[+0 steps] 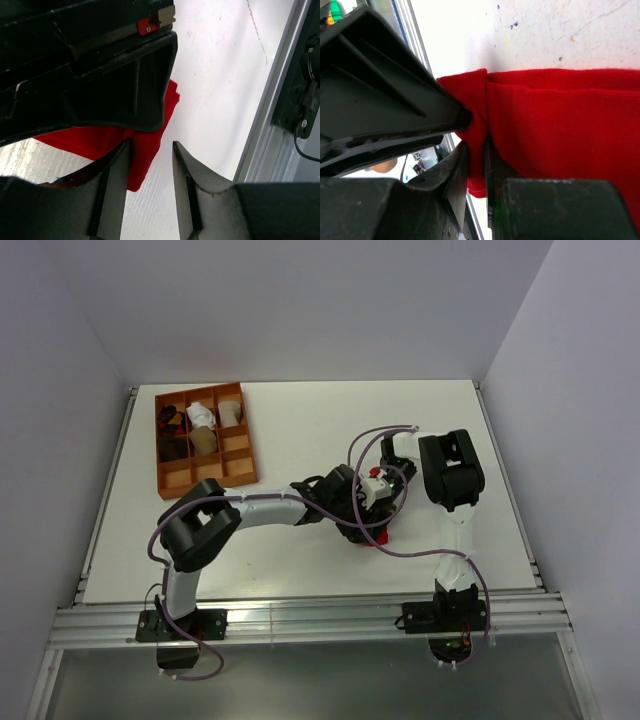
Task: Roll the socks
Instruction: Roll the sock at the center of the board.
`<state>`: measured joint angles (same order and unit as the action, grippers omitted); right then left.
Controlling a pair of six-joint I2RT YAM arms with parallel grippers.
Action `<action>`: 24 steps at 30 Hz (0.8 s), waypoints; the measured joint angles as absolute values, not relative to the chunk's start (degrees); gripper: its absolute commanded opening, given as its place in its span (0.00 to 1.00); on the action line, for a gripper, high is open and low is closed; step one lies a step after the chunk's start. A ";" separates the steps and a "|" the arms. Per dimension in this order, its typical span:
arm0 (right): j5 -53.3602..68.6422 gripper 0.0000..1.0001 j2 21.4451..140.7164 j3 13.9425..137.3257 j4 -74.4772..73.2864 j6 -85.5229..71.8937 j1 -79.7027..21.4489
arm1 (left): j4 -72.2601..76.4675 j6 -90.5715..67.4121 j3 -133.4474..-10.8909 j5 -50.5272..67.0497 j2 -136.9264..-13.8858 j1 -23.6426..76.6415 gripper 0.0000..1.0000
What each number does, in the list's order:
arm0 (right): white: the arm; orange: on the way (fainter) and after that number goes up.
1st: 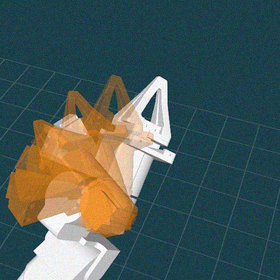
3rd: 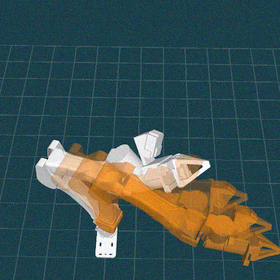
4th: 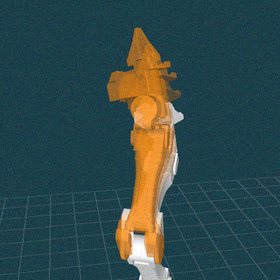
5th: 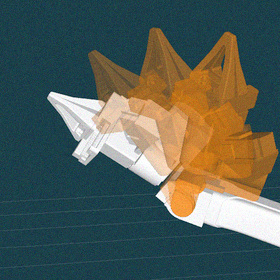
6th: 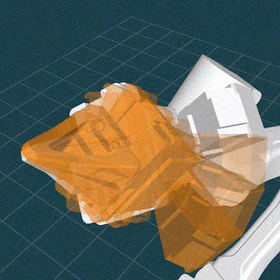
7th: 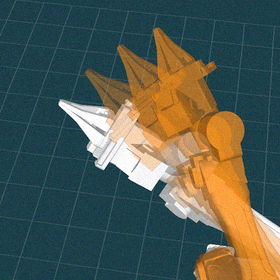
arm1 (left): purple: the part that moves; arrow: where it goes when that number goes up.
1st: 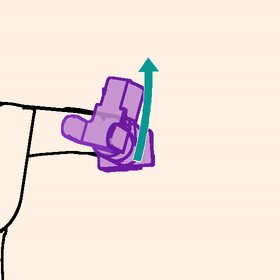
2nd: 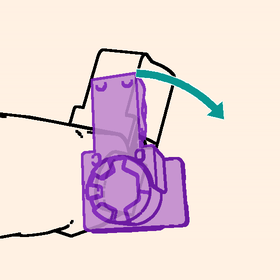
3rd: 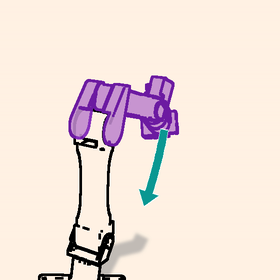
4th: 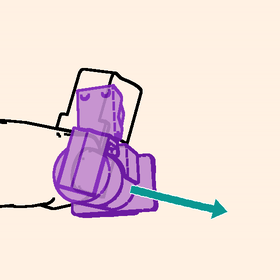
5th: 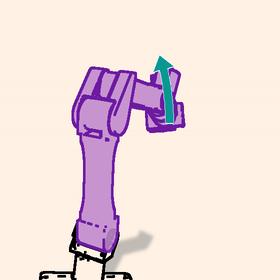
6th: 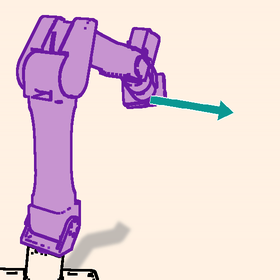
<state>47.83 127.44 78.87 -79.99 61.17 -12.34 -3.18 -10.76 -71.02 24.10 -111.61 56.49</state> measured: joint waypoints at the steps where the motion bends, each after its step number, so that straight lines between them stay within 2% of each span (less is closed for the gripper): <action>1: 47.68 0.20 127.48 78.87 -80.16 61.17 -12.34 | -3.51 -10.24 -71.02 24.53 -111.98 56.66 0.43; 8: 47.62 0.20 127.55 78.87 -80.25 60.95 -12.34 | -3.86 -9.47 -71.18 25.41 -112.40 56.27 0.38; 19: 47.57 0.20 127.55 78.87 -80.23 60.95 -12.34 | -4.62 -8.19 -71.48 21.08 -113.03 56.29 0.42; 22: 47.46 0.21 127.52 78.85 -80.20 60.90 -12.32 | -4.95 -8.25 -72.29 21.43 -114.17 56.29 0.35; 23: 47.44 0.22 127.52 78.83 -80.18 60.82 -12.32 | -5.06 -8.29 -72.53 21.67 -114.34 56.29 0.26; 24: 47.42 0.24 127.46 78.67 -80.01 60.58 -12.32 | -5.32 -8.71 -72.88 22.39 -114.65 56.29 0.22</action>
<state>47.42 127.46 78.67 -80.01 60.58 -12.32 -5.32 -8.71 -72.88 22.39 -114.65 56.29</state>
